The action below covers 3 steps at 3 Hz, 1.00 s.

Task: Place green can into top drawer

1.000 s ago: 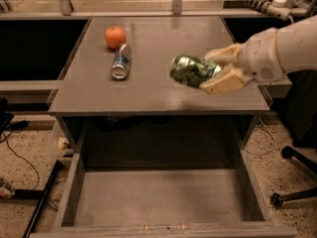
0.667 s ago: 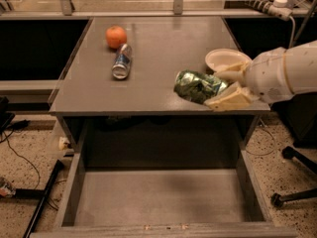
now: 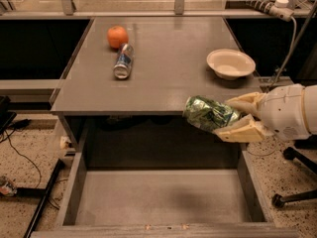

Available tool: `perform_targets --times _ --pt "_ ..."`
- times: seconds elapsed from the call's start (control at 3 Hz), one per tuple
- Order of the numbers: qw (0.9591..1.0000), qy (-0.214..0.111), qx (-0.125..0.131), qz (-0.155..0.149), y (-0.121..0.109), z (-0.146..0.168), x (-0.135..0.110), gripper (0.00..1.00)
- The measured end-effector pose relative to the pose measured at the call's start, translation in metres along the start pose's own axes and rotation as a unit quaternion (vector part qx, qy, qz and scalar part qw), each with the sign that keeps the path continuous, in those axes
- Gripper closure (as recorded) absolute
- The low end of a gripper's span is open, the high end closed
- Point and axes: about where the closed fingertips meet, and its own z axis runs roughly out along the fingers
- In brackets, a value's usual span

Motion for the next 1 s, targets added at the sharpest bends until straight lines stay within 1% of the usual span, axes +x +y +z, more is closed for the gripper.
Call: perform_targets --times 0.33,0.67,1.0 --pt "0.9999 0.004 -0.013 -0.001 0.026 0.010 0.014 1.00" --pt "0.9996 0.016 -0.017 0.014 0.050 0.030 0.047 1.00" --pt "0.9995 0.023 -0.005 0.022 0.057 0.058 0.078 1.00"
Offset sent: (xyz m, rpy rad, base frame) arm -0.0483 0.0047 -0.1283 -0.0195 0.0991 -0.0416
